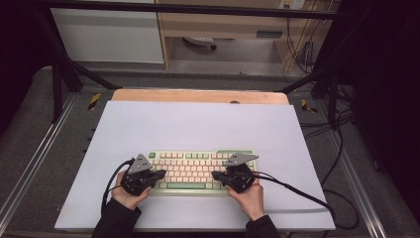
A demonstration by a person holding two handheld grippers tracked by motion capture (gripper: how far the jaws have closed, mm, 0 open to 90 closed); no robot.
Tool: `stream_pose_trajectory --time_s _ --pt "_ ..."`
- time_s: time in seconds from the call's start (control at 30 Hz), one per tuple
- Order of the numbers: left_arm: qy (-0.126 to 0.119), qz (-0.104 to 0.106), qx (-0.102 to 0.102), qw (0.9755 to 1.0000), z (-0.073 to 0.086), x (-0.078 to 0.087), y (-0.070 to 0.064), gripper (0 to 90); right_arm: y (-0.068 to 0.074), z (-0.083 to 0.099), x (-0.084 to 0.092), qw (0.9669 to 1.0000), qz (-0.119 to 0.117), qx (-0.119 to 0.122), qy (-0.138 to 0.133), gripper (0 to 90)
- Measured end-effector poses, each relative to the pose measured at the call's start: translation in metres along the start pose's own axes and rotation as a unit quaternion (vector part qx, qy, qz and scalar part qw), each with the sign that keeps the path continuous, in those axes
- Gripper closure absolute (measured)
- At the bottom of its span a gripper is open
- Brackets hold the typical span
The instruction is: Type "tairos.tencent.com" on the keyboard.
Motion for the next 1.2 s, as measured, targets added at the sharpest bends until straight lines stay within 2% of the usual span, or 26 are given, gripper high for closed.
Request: stream_pose_trajectory --time_s 0.57,1.2 --pt "0.016 0.014 -0.015 0.9997 -0.002 -0.017 -0.017 89.9 -0.001 0.003 0.004 1.0 0.001 -0.003 -0.004 90.0" --pt "0.023 0.015 -0.021 0.9994 0.0 -0.022 -0.019 89.9 0.0 0.003 0.004 1.0 0.0 -0.003 -0.005 90.0"
Point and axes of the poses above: each handheld gripper's, and its own axes: x roughly backward along the jaws, z roughly out of its underside, y roughly to its left, the point moved 4 cm from there along -x, roughly forward along the jaws, and after that the axes turned 7 degrees about x, right-handed, at the moved point
